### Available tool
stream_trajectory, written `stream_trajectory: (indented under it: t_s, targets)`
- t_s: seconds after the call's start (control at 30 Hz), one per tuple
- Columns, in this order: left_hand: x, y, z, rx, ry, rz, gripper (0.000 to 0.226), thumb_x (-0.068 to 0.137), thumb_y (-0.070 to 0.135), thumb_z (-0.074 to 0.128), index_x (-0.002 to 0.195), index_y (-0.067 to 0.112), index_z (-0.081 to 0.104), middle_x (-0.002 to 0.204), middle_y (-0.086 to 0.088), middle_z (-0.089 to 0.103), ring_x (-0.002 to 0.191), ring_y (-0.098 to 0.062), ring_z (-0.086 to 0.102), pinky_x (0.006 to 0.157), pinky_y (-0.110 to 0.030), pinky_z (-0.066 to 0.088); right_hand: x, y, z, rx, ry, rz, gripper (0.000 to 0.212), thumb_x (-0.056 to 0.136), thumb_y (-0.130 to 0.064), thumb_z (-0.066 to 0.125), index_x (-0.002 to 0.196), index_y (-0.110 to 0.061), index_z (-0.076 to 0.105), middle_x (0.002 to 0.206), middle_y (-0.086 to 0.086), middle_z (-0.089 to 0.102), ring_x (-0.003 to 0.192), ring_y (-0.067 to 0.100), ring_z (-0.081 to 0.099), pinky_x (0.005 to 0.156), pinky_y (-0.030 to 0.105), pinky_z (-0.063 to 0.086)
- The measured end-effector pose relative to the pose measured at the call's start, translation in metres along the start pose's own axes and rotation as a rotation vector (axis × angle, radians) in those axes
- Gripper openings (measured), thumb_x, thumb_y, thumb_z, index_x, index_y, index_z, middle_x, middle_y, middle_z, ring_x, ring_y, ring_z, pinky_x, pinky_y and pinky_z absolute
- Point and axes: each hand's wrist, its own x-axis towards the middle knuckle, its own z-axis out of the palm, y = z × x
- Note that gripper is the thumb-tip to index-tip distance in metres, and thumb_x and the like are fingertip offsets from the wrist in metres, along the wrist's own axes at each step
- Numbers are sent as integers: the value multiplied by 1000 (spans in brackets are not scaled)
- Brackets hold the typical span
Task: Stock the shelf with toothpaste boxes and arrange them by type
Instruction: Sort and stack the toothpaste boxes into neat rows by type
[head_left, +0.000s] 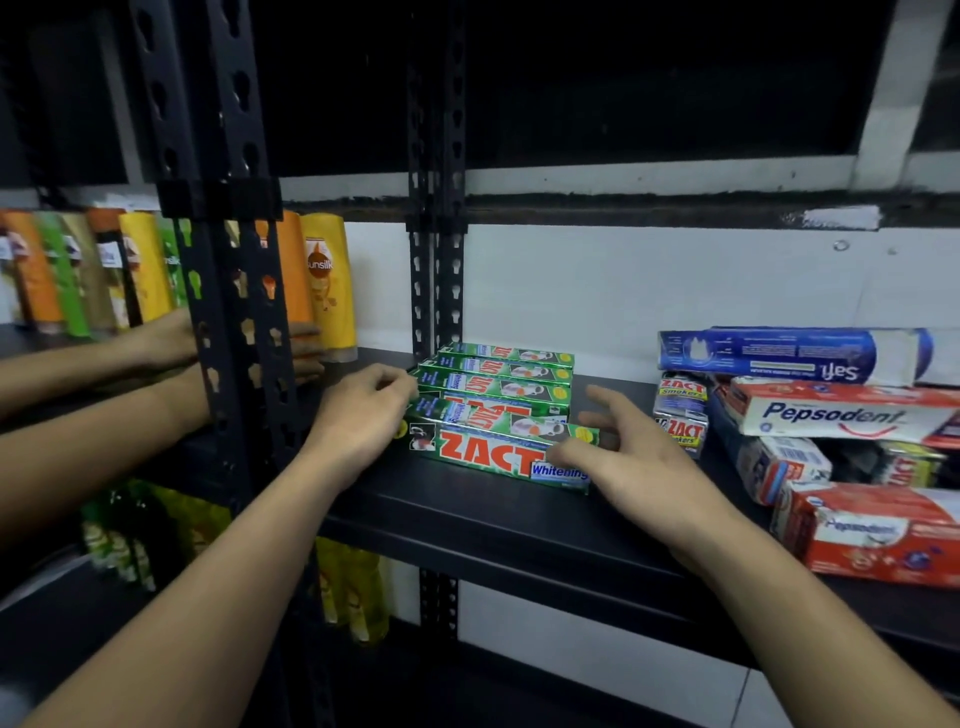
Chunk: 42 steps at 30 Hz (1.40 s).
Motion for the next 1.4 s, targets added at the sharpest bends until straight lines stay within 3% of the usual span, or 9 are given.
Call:
stream_trajectory:
  t_s: [0.17,0.27,0.37,0.5,0.6,0.73,0.9,1.13,1.4]
  targets:
    - [-2,-1,0,27,94,49,14,93,28,56,94,26,70,90,17,63,81,2,54,68,-23,43,1,9,-3,-19,165,-14,56,68,-33,83,117,-35,56,105,-12,58,90,7,60,79,30,51]
    - [-3,-2,0,74,140,104,16,91,26,58,87,20,72,89,9,63,78,-3,55,65,-19,41,2,12,-2,-8,207,1,56,64,-36,87,112,-34,58,100,-11,61,86,9,63,78,31,53]
    - [-4,-2,-1,69,115,91,17,89,30,56,82,23,70,89,4,67,83,-12,60,68,-26,43,4,14,-3,7,244,10,51,63,-38,89,103,-30,60,97,-8,64,85,11,65,76,30,54]
    - [-8,1,-2,24,91,63,18,89,29,57,81,21,70,78,5,68,73,-10,60,60,-23,42,4,14,-3,50,243,18,45,62,-33,91,96,-26,62,93,-6,67,85,12,68,77,31,55]
    - [-9,1,-2,29,117,63,17,91,27,57,81,20,69,78,5,67,69,-5,57,55,-18,38,4,14,-2,114,188,10,42,63,-21,91,95,-22,64,93,0,69,83,19,70,78,33,56]
    - [-8,2,-3,31,147,50,14,94,20,54,86,18,65,82,5,65,58,1,56,44,-9,37,5,13,-2,188,114,-32,34,70,2,81,96,-15,67,93,4,73,79,16,70,70,22,54]
    - [-8,2,-4,54,156,28,13,92,22,57,85,20,67,80,8,66,65,-1,57,45,-8,35,4,13,-3,191,85,-64,26,74,7,76,94,-9,70,86,2,76,76,11,71,62,10,51]
    - [-10,5,-3,30,139,-8,14,86,32,62,83,21,69,84,8,68,71,0,58,52,-19,37,2,10,-3,142,75,-81,22,77,0,77,93,-14,73,86,-2,76,81,12,71,68,9,52]
    - [-10,4,-3,89,101,22,21,86,38,64,95,19,67,108,3,62,76,2,52,55,-17,37,-1,7,-3,162,53,-66,20,79,-7,78,96,-17,76,87,-5,77,82,7,71,67,6,48]
